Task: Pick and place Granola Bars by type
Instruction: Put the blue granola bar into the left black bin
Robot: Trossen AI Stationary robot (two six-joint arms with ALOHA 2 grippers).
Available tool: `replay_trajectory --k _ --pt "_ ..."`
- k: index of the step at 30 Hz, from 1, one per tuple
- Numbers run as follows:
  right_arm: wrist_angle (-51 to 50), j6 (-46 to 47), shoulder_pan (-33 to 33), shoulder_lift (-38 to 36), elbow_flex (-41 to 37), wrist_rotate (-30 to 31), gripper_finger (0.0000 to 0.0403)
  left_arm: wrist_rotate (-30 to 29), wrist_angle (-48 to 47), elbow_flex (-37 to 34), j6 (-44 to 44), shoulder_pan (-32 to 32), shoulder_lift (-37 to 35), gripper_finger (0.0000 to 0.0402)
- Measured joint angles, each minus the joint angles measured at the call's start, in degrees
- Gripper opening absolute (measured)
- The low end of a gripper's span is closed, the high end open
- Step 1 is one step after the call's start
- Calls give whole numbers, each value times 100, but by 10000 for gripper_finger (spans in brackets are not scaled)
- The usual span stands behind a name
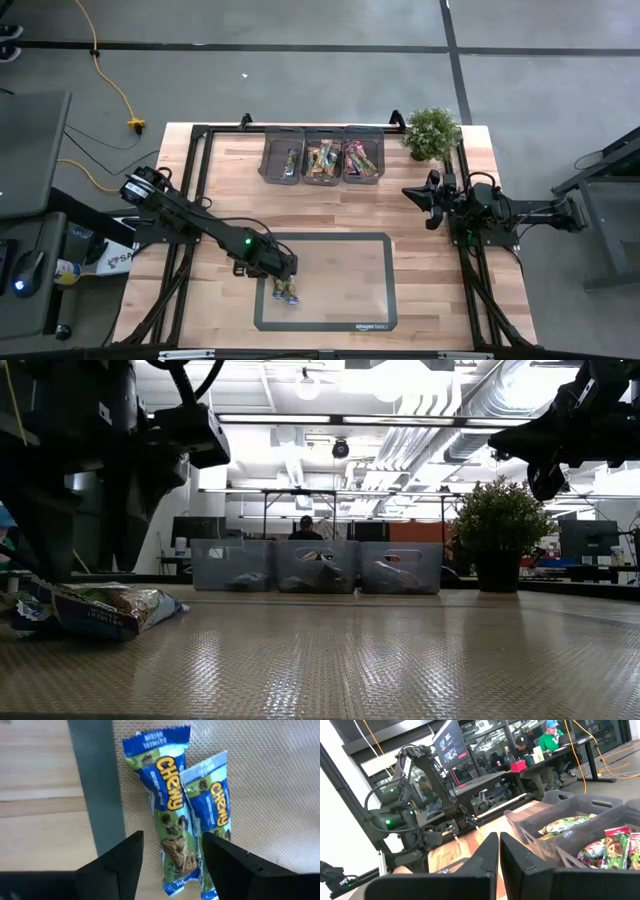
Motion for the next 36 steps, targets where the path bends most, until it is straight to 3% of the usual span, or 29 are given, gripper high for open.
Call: replay_trajectory --k 36 --pt "-4 0 0 87 -4 1 0 386 246 15 97 8 656 198"
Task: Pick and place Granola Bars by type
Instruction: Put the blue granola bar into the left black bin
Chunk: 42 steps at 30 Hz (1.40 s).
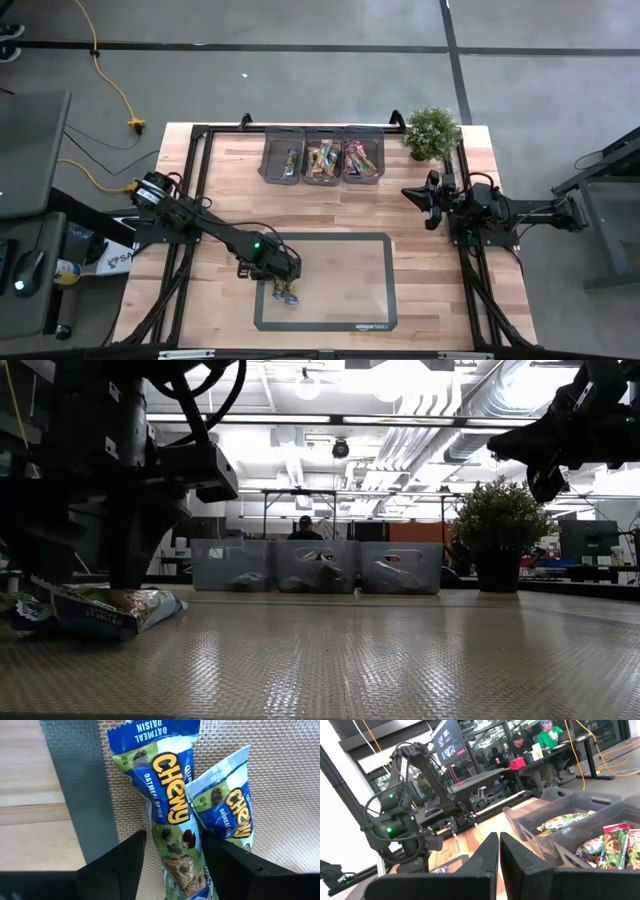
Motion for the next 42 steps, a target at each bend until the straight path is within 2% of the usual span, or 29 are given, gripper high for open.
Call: replay_trajectory --k 6,15,20,42 --pt "3 0 0 -2 0 0 0 144 -150 2 27 -5 4 191" --pt "3 -2 0 -2 0 0 0 287 -290 -11 185 -10 11 114" --pt "4 -1 0 -2 0 0 0 281 -187 -20 304 -10 11 88" --pt "5 0 0 -2 2 0 0 86 -531 374 484 -11 48 82"
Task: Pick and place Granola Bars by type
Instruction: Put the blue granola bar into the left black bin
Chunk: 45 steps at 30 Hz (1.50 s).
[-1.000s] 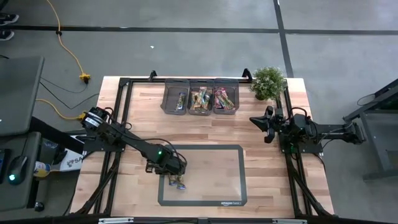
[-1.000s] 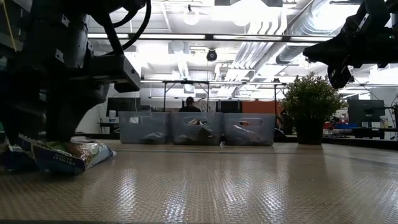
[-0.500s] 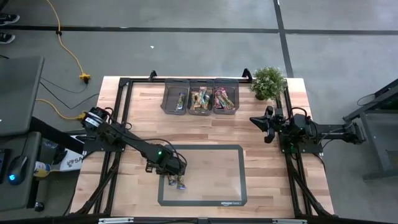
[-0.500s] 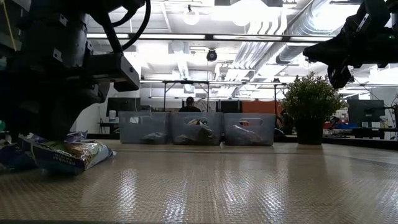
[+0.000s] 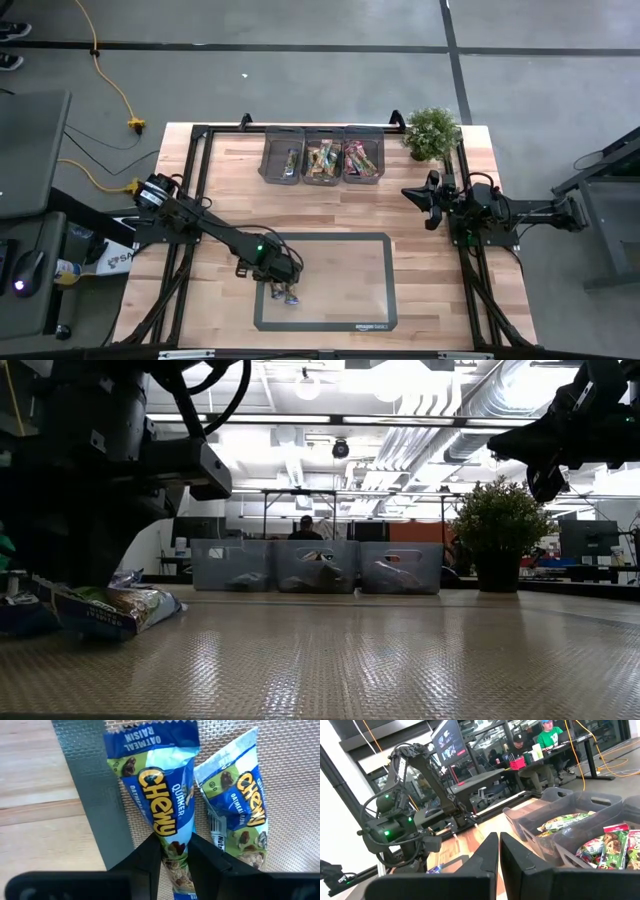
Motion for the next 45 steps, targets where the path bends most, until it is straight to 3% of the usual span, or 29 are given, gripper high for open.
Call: replay_trajectory --k 7,15,23,45 --pt "0 0 0 0 0 0 0 -6 48 9 0 4 -11 78" --pt "0 -2 0 -2 0 -2 0 -119 5 24 -2 4 -174 41" --pt "7 0 0 8 4 0 0 -300 -112 26 9 4 -366 38" --pt "0 1 0 44 7 0 0 -2409 -399 28 1405 6 -2210 37"
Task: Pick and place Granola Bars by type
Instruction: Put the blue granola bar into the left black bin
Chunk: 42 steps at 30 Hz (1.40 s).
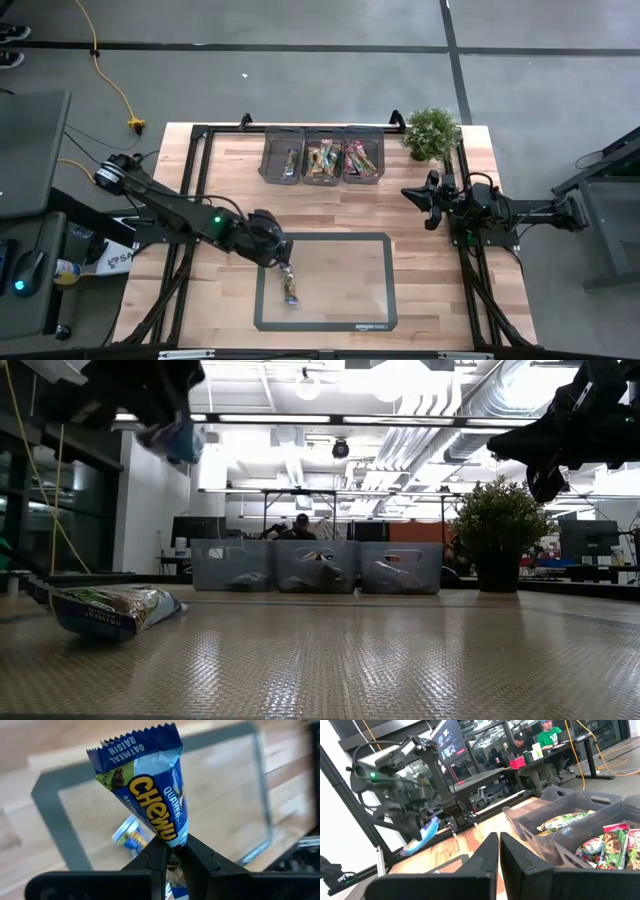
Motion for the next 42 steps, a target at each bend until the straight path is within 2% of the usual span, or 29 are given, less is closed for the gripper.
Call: replay_trajectory --k 7,21,31,37,39,42 --pt "0 0 0 0 0 -2 0 -550 552 0 784 2 -423 37" --pt "-5 0 0 0 -2 -2 0 -555 1782 -1 2988 2 -647 37" --pt "-3 -2 0 0 -4 -2 0 -1612 1888 -2 4240 4 -644 37" --pt "0 0 0 0 -4 -2 0 -2689 1613 -2 4560 17 -820 37" --pt "-4 -2 0 0 -4 0 0 -3053 1473 -2 4747 110 -947 37" --pt "-42 0 0 -7 -7 -1 0 -3262 1314 90 5168 374 -1156 37"
